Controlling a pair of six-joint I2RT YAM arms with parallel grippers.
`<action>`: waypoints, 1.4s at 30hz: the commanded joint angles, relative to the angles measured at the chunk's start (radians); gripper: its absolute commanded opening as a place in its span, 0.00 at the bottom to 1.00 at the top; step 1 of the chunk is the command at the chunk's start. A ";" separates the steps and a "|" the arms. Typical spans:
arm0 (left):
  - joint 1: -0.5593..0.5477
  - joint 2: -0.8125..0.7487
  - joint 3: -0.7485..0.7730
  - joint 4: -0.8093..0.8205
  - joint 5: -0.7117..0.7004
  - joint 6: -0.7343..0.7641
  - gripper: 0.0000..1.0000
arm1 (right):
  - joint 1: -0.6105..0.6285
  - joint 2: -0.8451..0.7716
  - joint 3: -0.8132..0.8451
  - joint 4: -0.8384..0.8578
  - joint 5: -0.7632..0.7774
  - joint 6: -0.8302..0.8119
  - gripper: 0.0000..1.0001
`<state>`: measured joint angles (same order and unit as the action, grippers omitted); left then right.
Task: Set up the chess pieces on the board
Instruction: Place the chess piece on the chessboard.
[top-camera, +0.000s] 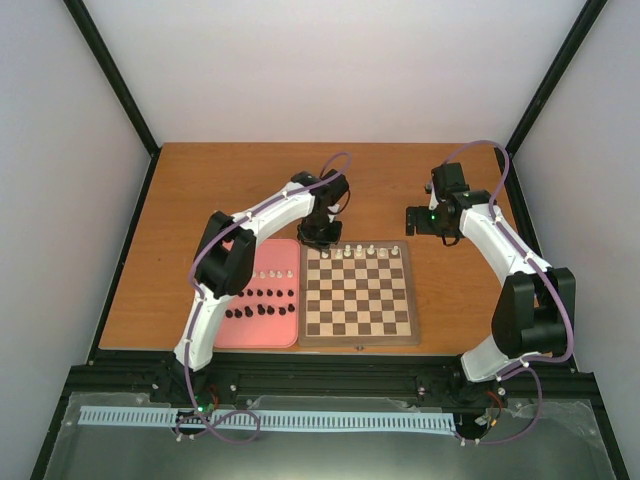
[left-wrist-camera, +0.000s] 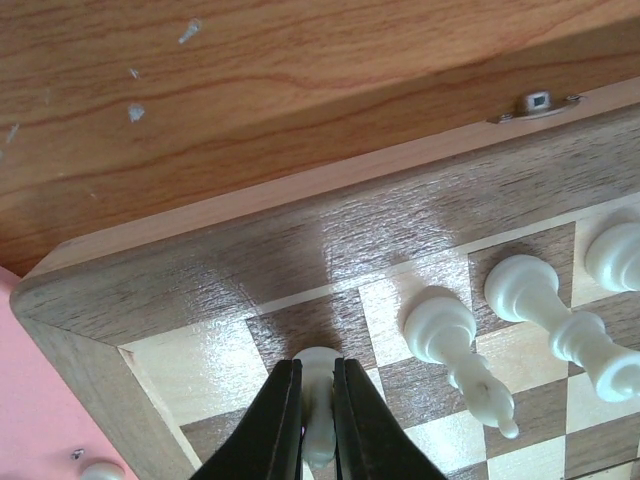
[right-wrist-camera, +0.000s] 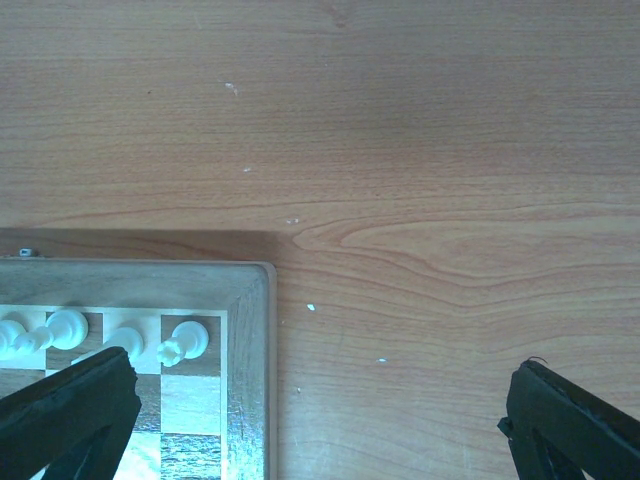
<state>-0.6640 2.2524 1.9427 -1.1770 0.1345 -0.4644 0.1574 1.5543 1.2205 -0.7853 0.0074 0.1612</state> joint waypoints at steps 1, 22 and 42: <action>-0.011 0.009 0.044 -0.024 -0.007 0.005 0.08 | -0.009 -0.019 -0.004 0.015 0.009 -0.009 1.00; -0.011 -0.003 0.071 -0.028 -0.024 0.017 0.37 | -0.009 -0.019 -0.003 0.014 0.004 -0.009 1.00; 0.253 -0.273 -0.067 -0.044 -0.304 -0.009 0.82 | -0.009 -0.019 0.018 0.004 -0.018 -0.029 1.00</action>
<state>-0.5327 2.1620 2.0369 -1.2438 -0.0849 -0.4278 0.1574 1.5543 1.2205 -0.7853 -0.0006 0.1459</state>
